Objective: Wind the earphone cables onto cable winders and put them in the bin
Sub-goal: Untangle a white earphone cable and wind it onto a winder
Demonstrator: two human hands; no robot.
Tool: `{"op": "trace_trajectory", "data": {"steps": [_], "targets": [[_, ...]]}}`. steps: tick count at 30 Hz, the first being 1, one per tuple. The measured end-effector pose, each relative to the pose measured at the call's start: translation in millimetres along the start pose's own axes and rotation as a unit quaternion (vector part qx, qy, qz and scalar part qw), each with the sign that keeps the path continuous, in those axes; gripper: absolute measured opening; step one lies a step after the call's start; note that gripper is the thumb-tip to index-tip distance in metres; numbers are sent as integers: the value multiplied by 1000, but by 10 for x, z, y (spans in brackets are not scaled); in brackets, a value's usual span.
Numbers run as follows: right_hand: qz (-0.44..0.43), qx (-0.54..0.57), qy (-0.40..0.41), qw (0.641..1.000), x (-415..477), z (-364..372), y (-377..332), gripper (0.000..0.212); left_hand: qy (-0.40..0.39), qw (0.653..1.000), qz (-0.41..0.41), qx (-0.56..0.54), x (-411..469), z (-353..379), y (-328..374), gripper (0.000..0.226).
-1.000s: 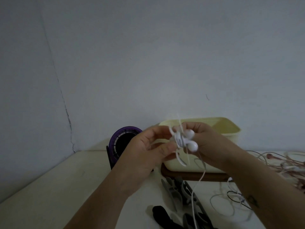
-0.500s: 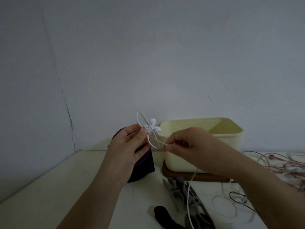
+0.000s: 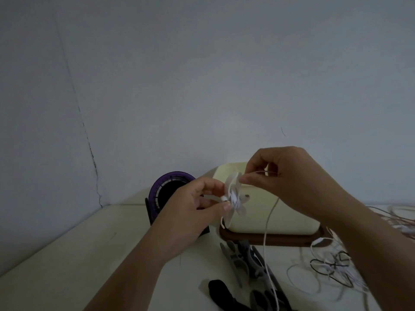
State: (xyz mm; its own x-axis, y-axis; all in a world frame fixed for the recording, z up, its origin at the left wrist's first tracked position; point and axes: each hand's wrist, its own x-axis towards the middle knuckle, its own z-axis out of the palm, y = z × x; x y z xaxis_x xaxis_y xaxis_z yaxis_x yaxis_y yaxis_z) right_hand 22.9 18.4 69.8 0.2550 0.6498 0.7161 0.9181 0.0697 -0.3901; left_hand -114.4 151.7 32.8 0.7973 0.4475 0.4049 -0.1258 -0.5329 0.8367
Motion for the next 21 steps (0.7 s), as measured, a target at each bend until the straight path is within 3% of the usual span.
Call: {"op": "trace_trajectory", "data": {"steps": [6,12,18,21], "targets": [[-5,-5,-17,1000,6,-12,5,20,-35,998,12,45,-29,-74,52,20],[8,15,-30,999,6,-7,39,13,-49,997,22,59,-59,-131,111,19],[78,161,-147,973,-21,-33,253,32,-102,994,14,32,-72,-171,138,25],[97,274,-196,937,-56,30,378,25,-115,993,9,-37,-59,-135,136,26]]}}
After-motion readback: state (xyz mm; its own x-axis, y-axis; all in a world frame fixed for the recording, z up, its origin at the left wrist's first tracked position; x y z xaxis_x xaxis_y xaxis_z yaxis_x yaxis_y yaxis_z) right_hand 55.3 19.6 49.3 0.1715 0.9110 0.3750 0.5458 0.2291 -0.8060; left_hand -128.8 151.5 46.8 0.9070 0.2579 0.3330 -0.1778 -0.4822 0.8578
